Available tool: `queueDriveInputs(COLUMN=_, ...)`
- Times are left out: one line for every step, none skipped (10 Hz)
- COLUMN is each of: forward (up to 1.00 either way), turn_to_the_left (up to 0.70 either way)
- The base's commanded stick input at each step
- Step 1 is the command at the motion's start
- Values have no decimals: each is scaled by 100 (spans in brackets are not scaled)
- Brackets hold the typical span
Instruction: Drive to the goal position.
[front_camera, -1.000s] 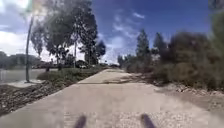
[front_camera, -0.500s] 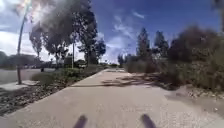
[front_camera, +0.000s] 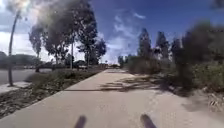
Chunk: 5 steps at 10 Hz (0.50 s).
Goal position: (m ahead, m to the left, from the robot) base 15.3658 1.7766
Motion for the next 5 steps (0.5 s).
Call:
queueDriveInputs(forward=100, turn_to_the_left=0)
queueDriveInputs(forward=100, turn_to_the_left=0)
queueDriveInputs(forward=100, turn_to_the_left=0)
queueDriveInputs(forward=100, turn_to_the_left=0)
queueDriveInputs(forward=100, turn_to_the_left=0)
